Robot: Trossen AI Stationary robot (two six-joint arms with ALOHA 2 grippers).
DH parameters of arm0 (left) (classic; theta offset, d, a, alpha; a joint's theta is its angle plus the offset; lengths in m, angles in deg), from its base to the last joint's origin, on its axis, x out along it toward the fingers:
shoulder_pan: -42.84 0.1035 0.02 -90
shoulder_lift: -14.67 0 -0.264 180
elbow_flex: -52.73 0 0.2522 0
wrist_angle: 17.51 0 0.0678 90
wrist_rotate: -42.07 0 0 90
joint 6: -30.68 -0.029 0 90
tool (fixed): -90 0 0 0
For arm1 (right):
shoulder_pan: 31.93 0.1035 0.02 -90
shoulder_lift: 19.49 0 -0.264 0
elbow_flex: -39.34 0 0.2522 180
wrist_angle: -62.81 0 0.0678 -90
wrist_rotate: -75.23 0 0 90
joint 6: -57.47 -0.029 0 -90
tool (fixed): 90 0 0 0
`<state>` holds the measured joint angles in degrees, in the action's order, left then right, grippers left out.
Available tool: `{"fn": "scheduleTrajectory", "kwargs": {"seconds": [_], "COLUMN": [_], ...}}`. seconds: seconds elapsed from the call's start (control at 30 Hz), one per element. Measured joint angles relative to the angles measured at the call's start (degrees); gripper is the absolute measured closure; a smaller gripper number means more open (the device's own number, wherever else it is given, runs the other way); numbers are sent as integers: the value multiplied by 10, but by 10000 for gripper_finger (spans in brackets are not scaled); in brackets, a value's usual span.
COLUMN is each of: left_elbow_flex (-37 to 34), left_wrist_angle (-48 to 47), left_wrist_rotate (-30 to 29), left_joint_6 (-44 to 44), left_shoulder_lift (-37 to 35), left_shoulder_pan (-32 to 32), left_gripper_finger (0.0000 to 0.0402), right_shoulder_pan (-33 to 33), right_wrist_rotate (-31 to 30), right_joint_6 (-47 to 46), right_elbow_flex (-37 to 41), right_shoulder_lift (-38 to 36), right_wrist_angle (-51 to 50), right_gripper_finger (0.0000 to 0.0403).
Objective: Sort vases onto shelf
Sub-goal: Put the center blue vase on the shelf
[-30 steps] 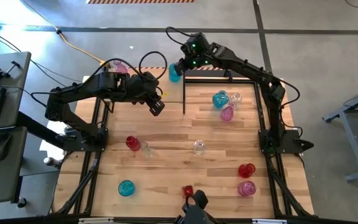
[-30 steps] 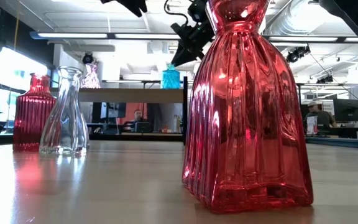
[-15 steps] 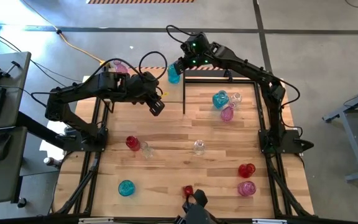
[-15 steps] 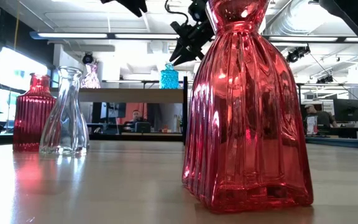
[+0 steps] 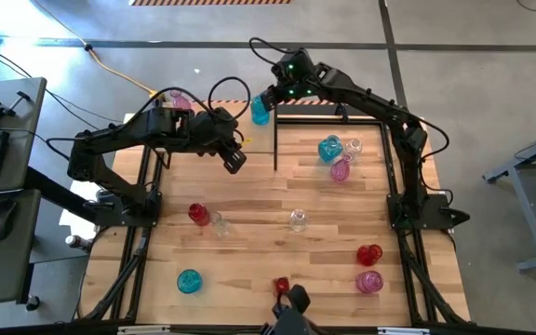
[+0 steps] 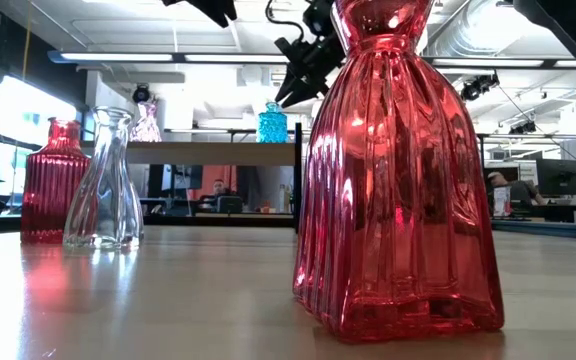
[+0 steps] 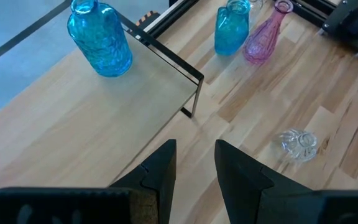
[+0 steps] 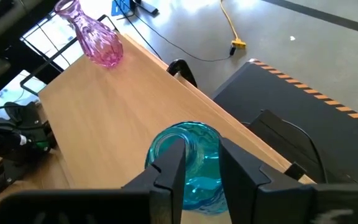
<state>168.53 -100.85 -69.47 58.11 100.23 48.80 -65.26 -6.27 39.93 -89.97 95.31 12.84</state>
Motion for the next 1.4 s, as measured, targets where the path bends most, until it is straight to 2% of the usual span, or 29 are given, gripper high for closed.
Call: {"fn": "scheduleTrajectory", "kwargs": {"seconds": [0.53, 1.4], "left_elbow_flex": [0, 0], "left_wrist_angle": [0, 0], "left_wrist_rotate": [0, 0], "left_joint_6": [-2, -11], "left_shoulder_lift": [0, 0], "left_shoulder_pan": [0, 0], "left_gripper_finger": [301, 301], "right_shoulder_pan": [13, 5], "right_wrist_rotate": [-45, -63], "right_joint_6": [0, -4], "right_elbow_flex": [0, 1], "right_shoulder_lift": [8, 18], "right_wrist_angle": [0, 30], "right_gripper_finger": [327, 327]}}
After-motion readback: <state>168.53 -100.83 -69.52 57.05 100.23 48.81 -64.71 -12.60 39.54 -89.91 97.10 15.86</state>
